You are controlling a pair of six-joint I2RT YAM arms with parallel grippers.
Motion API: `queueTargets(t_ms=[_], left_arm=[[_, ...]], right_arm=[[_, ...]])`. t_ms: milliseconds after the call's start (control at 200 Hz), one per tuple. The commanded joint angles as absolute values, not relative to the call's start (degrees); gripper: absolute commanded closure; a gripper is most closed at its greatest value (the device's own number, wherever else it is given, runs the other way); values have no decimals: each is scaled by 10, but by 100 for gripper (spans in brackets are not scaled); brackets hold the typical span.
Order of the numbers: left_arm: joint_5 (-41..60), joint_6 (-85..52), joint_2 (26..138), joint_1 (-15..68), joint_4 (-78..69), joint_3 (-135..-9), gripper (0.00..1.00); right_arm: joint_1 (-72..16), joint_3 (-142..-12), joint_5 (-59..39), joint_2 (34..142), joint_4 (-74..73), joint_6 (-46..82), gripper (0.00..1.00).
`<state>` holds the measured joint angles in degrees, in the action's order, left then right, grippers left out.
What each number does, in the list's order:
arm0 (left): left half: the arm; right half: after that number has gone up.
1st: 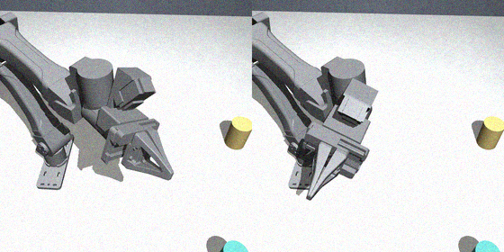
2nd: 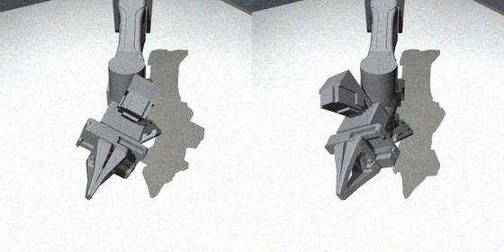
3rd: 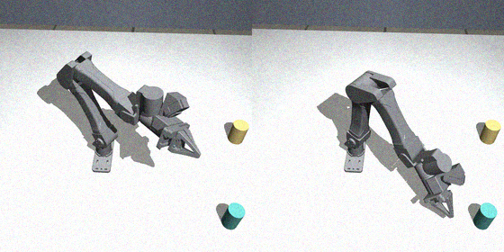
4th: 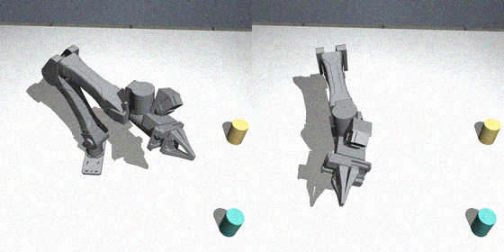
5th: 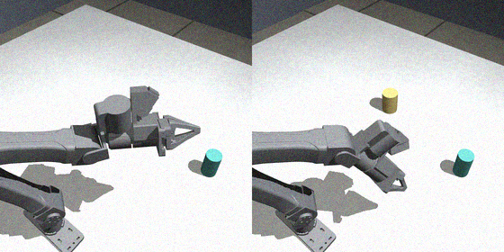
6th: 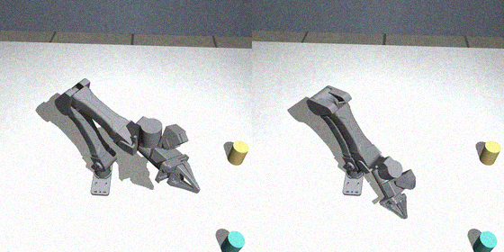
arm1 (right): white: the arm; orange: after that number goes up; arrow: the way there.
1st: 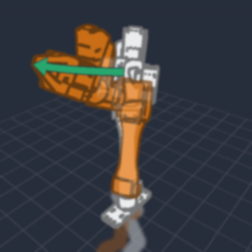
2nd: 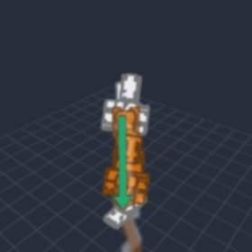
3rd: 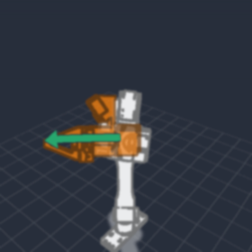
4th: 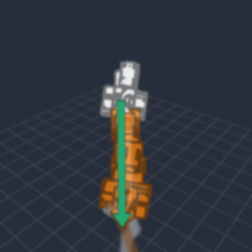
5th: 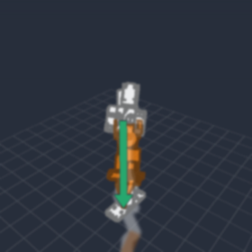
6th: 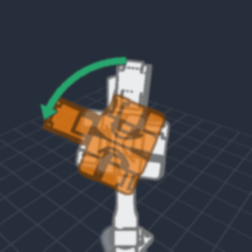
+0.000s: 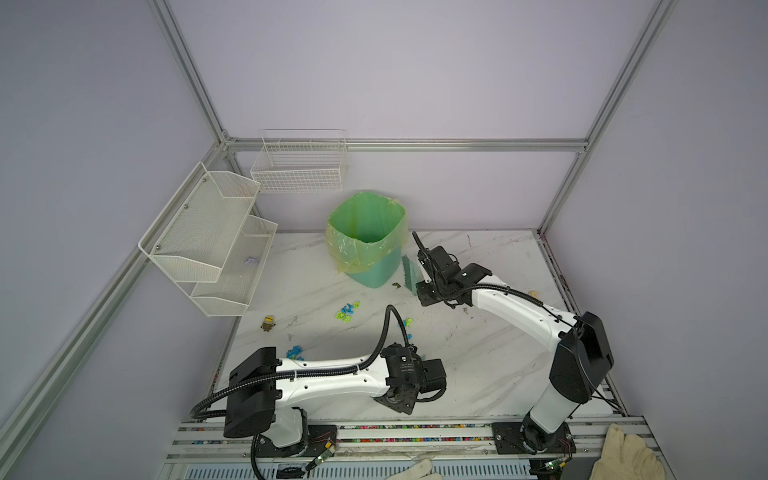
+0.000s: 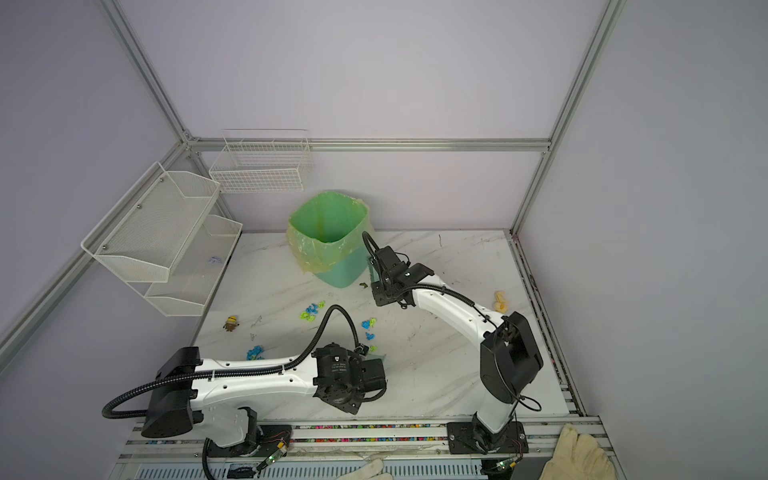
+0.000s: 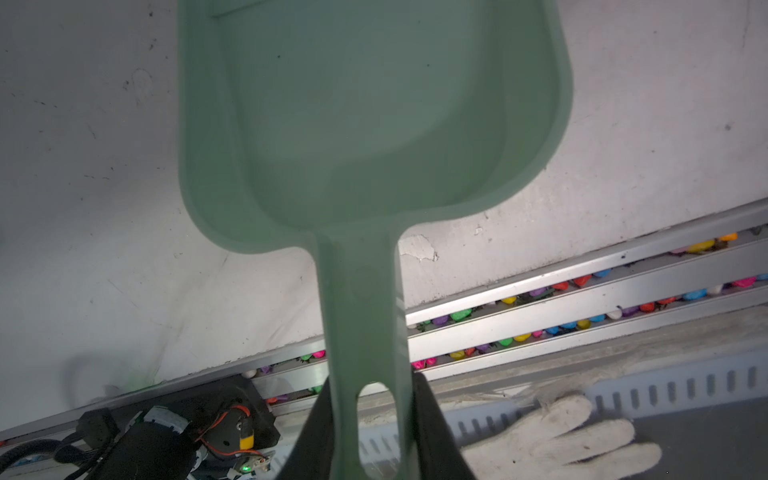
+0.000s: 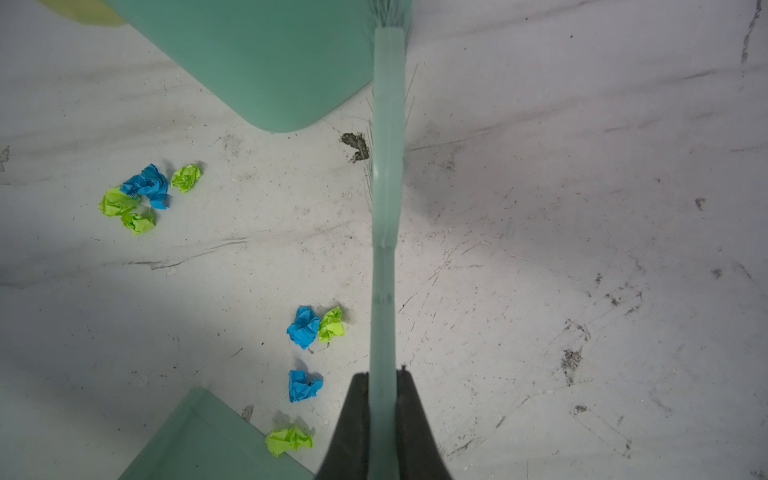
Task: Sweep away the paper scraps from the table
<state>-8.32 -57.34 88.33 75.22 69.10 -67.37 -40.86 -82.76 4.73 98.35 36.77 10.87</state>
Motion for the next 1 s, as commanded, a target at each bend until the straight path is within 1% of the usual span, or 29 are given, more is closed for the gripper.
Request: queueTargets(t_ms=[0, 245, 575, 830, 995], left_arm=[[-81, -556, 862, 733, 680, -640, 100], [-88, -519, 868, 694, 661, -621, 100], [-97, -463, 901, 652, 639, -631, 100], [-106, -425, 928, 629, 625, -638, 100], [-115, -411, 934, 619, 619, -640, 100]], right_arm=[[-412, -839, 36, 995, 390, 85, 100], [-426, -813, 11, 998, 398, 76, 100], [-462, -751, -17, 964, 409, 94, 100], [-481, -704, -84, 906, 394, 122, 100], [-485, -672, -153, 864, 373, 143, 100]])
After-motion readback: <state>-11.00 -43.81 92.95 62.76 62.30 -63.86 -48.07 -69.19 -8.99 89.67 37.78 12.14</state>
